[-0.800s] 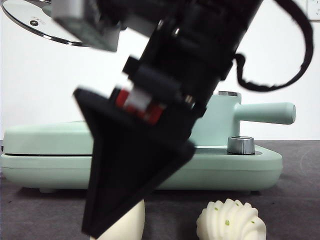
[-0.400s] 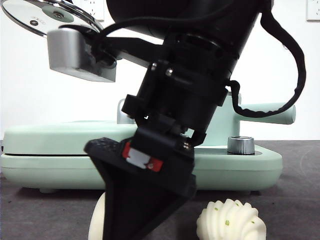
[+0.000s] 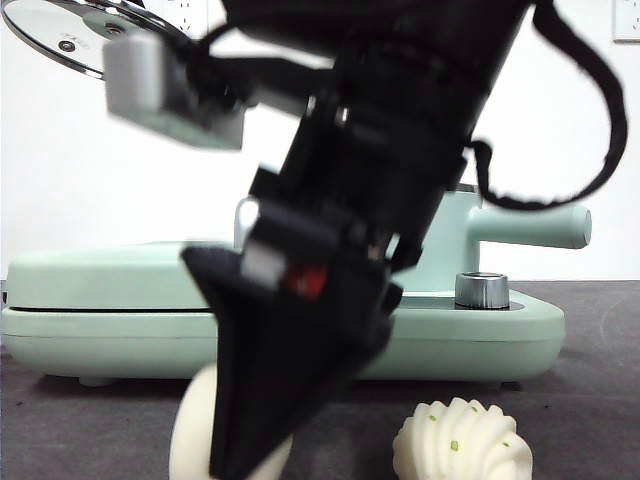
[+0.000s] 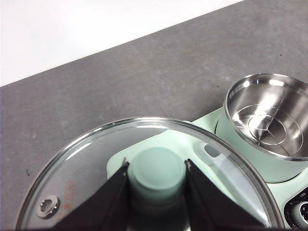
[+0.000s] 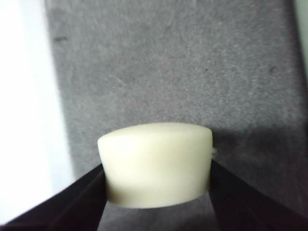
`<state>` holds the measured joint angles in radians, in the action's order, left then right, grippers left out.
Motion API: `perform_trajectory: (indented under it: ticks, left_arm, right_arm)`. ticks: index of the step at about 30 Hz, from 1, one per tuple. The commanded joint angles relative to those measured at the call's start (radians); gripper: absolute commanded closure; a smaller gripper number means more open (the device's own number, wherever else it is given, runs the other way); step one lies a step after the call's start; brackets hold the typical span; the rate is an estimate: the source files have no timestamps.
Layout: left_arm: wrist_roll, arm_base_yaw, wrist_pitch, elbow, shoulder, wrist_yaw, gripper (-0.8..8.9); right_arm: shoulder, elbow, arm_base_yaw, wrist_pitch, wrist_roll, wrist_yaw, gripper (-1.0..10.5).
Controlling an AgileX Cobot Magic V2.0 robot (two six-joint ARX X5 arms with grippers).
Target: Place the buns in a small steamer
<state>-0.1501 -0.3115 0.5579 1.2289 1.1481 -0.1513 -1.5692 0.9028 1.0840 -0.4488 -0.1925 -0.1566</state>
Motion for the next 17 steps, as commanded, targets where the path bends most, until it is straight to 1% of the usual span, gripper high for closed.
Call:
perform_trajectory:
  ticks: [1,5,7,9,12,14,15,17]
  left_arm:
    - [-0.015,-0.002,-0.026,0.017,-0.004,0.001,7.98]
    - [-0.018,-0.002,-0.026,0.017,-0.004,0.002,7.98]
    - [-0.018,-0.002,-0.026,0.017,-0.004,0.002,7.98]
    - [-0.018,-0.002,-0.026,0.017,-0.004,0.001,7.98]
    - [-0.018,-0.002,-0.026,0.017,-0.003,0.002,7.98]
    - [-0.018,-0.002,-0.026,0.017,-0.003,0.001,7.98]
    - [-0.018,-0.002,-0.026,0.017,-0.003,0.002,7.98]
    - [-0.018,-0.002,-0.026,0.017,-0.003,0.001,7.98]
  right_arm:
    - [0.045,0.036,0.012,-0.033,0.09,0.001,6.5]
    - [0.133,0.088,0.004,-0.145,0.183,0.022,6.5]
    - [0.175,0.131,-0.005,-0.225,0.232,0.055,6.5]
    - [0.211,0.194,-0.019,-0.33,0.267,0.106,6.5]
    - [0.234,0.308,-0.052,-0.492,0.288,0.187,6.5]
    - [0.234,0.393,-0.09,-0.604,0.308,0.224,6.5]
    - [0.229,0.435,-0.117,-0.652,0.314,0.237,6.5]
    - [0.22,0.505,-0.173,-0.715,0.317,0.234,6.5]
